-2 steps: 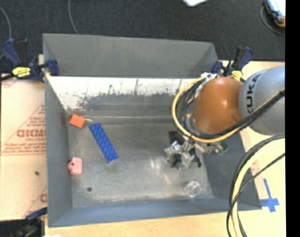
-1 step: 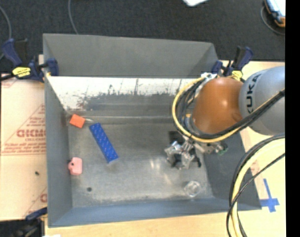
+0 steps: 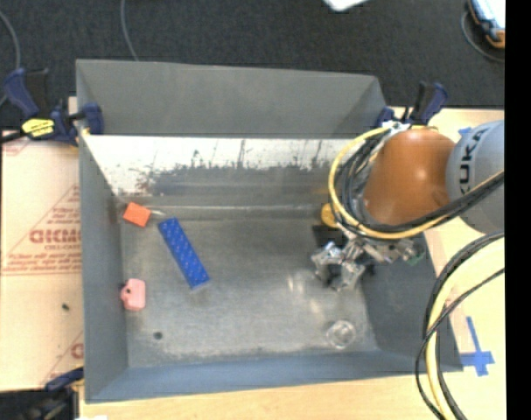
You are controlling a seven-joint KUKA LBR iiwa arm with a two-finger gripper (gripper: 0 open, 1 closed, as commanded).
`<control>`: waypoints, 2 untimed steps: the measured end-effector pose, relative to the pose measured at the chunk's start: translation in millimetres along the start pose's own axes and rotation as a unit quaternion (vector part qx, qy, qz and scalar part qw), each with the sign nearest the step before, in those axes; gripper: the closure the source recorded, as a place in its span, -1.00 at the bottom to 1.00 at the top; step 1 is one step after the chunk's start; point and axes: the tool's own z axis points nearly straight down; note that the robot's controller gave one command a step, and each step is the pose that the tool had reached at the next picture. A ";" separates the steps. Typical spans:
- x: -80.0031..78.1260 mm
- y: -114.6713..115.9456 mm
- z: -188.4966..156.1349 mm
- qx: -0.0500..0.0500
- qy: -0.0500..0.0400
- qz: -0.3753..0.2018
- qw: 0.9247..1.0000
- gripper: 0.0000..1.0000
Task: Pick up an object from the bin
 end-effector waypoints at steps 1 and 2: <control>-6.9 0.1 0.0 0.000 -0.002 0.009 1.000 1.00; 3.2 -23.4 -0.3 0.004 -0.005 0.061 0.998 1.00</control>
Offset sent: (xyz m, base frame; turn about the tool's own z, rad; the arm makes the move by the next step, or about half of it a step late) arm 0.0111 -0.0185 -0.0007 0.1198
